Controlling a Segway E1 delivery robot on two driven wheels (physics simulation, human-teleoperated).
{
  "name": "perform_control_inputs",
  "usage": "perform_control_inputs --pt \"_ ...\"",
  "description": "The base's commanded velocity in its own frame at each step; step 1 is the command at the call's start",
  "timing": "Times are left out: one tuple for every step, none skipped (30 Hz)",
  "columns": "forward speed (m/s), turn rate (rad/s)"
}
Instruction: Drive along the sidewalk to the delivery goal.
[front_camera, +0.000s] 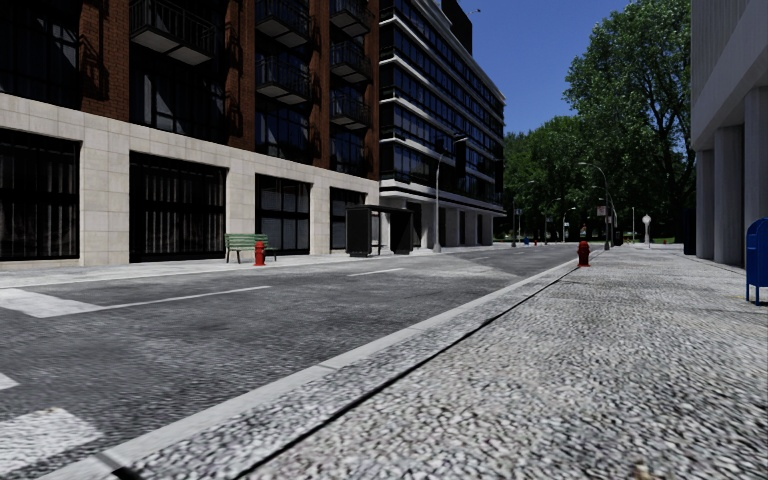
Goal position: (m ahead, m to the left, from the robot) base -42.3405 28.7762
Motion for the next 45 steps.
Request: perform_control_inputs --pt "0.00 0.00" --pt "0.00 0.00" --pt "0.00 0.00" --pt "0.00 0.00" --pt "0.00 0.00" --pt "0.00 0.00" --pt "0.00 0.00" --pt "0.00 0.00" --pt "0.00 0.00" --pt "0.00 0.00" --pt "0.00 0.00" --pt "0.00 0.00" --pt "0.00 0.00" --pt "0.00 0.00" --pt "0.00 0.00" --pt "0.00 0.00" --pt "0.00 0.00" --pt "0.00 0.00" --pt "0.00 0.00" --pt "0.00 0.00" --pt "0.00 0.00" --pt "0.00 0.00" --pt "0.00 0.00" --pt "0.00 0.00" --pt "0.00 0.00" --pt "0.00 0.00" --pt "0.00 0.00" --pt "0.00 0.00" --pt "0.00 0.00" --pt "0.00 0.00" --pt "0.00 0.01" --pt "0.00 0.07" --pt "0.00 0.16" --pt "0.00 0.16" --pt "0.00 0.28" --pt "0.00 0.39" --pt "0.00 0.46" --pt "0.00 0.48" --pt "0.00 0.49" --pt "0.00 0.49" --pt "0.00 0.49" --pt "0.00 0.49" --pt "0.00 0.49" --pt "0.00 0.49" --pt "0.00 0.50"
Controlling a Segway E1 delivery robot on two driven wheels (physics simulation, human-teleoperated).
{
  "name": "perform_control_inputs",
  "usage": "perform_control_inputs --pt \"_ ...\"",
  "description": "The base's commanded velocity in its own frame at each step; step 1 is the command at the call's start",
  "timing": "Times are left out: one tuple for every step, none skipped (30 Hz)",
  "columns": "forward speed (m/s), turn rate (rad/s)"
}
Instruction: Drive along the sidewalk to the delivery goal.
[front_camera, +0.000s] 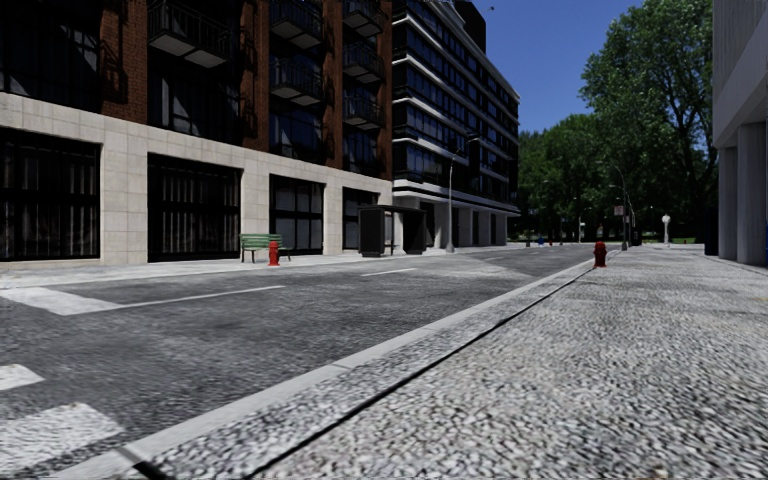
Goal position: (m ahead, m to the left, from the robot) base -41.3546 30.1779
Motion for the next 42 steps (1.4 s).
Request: perform_control_inputs --pt "0.00 0.51" --pt "0.00 0.53" --pt "0.00 0.53" --pt "0.00 0.53" --pt "0.00 0.53" --pt "0.00 0.53" --pt "0.00 0.53" --pt "0.00 0.53" --pt "0.00 0.53" --pt "0.00 0.53" --pt "0.00 0.53" --pt "0.00 0.53" --pt "0.00 0.53" --pt "0.00 0.53" --pt "0.00 0.53" --pt "0.00 0.53" --pt "0.00 0.53" --pt "0.00 0.53" --pt "0.00 0.53" --pt "0.00 0.53" --pt "0.00 0.53" --pt "0.00 0.53" --pt "0.00 0.53" --pt "0.00 0.53" --pt "0.00 0.53" --pt "0.00 0.53" --pt "0.00 0.53" --pt "0.00 0.53" --pt "0.00 0.53" --pt "0.00 0.53" --pt "0.00 0.53" --pt "0.00 0.53" --pt "0.00 0.53" --pt "0.00 0.53" --pt "0.00 0.53" --pt "0.00 0.53" --pt "0.00 0.53" --pt "0.00 0.53" --pt "0.00 0.53" --pt "0.00 0.53" --pt "0.00 0.53" --pt "0.00 0.54"
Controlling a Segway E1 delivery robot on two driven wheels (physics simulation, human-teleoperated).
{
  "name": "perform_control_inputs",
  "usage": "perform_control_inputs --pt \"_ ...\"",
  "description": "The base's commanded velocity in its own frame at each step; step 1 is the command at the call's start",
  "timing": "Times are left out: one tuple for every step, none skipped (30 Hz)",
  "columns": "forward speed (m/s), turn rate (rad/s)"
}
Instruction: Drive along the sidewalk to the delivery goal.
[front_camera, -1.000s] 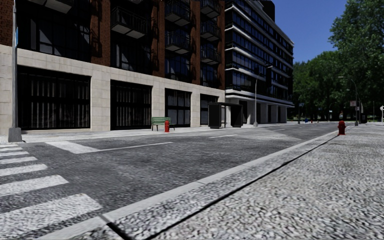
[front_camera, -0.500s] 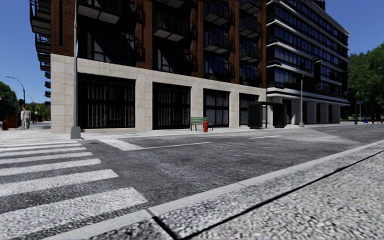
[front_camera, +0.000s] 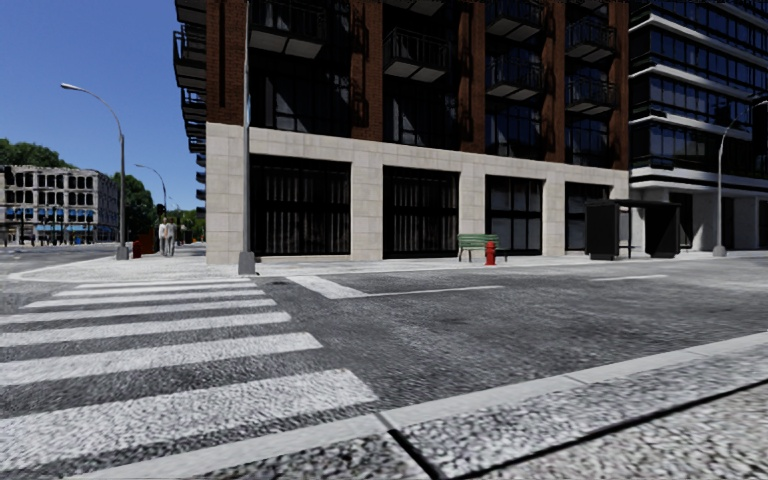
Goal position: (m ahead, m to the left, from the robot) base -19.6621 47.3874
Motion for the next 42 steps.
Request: perform_control_inputs --pt "0.00 0.56" --pt "0.00 0.58" --pt "0.00 0.58" --pt "0.00 0.58" --pt "0.00 0.58" --pt "0.00 0.58" --pt "0.00 0.58" --pt "0.00 0.58" --pt "0.00 0.58" --pt "0.00 0.58" --pt "0.02 0.58" --pt "0.10 0.58" --pt "0.17 0.58" --pt "0.20 0.58" --pt "0.31 0.58" --pt "0.66 0.58" --pt "0.88 0.58" --pt "1.02 0.58" --pt "1.06 0.57" --pt "1.09 0.51" --pt "1.16 0.48" --pt "1.25 0.46" --pt "1.41 0.46" --pt "1.56 0.45" --pt "1.63 0.45" --pt "1.66 0.45" --pt "1.67 0.45" --pt "1.67 0.45" --pt "1.67 0.45" --pt "1.67 0.45" --pt "1.67 0.45" --pt "1.67 0.45" --pt "1.73 0.45" --pt "1.73 0.45" --pt "1.81 0.37" --pt "1.85 0.00" --pt "1.87 0.00" --pt "1.87 0.00" --pt "1.87 0.00" --pt "1.87 0.00" --pt "1.87 0.00" --pt "1.87 0.00"
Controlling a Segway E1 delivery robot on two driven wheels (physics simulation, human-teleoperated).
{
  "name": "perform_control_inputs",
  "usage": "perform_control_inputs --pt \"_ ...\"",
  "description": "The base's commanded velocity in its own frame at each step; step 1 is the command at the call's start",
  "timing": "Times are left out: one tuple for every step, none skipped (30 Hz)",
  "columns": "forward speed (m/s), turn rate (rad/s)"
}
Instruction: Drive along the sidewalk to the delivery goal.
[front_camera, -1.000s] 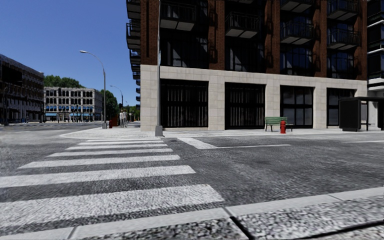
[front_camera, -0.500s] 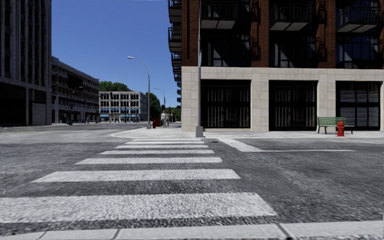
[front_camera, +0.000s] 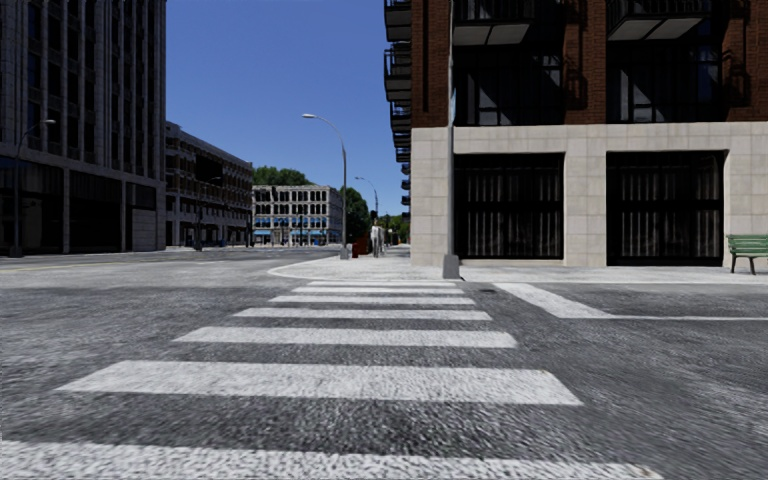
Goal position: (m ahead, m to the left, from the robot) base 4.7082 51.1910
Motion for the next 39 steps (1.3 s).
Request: perform_control_inputs --pt "1.87 0.00" --pt "1.87 0.00" --pt "1.87 0.00" --pt "1.87 0.00" --pt "1.87 0.00" --pt "1.87 0.00" --pt "1.87 0.00" --pt "1.87 0.00" --pt "1.87 0.00" --pt "1.87 0.00" --pt "1.87 0.00" --pt "1.87 0.00" --pt "1.86 0.00" --pt "1.86 0.00" --pt "1.86 0.00" --pt "1.89 0.00" --pt "2.00 0.00" --pt "2.00 0.00" --pt "2.00 0.00" --pt "2.00 0.00" --pt "2.00 0.00" --pt "2.00 0.00" --pt "2.00 0.00" --pt "2.00 0.00" --pt "2.00 0.00" --pt "2.00 0.00" --pt "2.00 0.00" --pt "2.00 0.00" --pt "2.00 0.00" --pt "2.00 0.00" --pt "2.00 0.00" --pt "2.00 0.00" --pt "2.00 0.00" --pt "2.00 0.00" --pt "2.00 0.00" --pt "2.00 0.00" --pt "2.00 0.00" --pt "2.00 0.00" --pt "2.00 0.00"
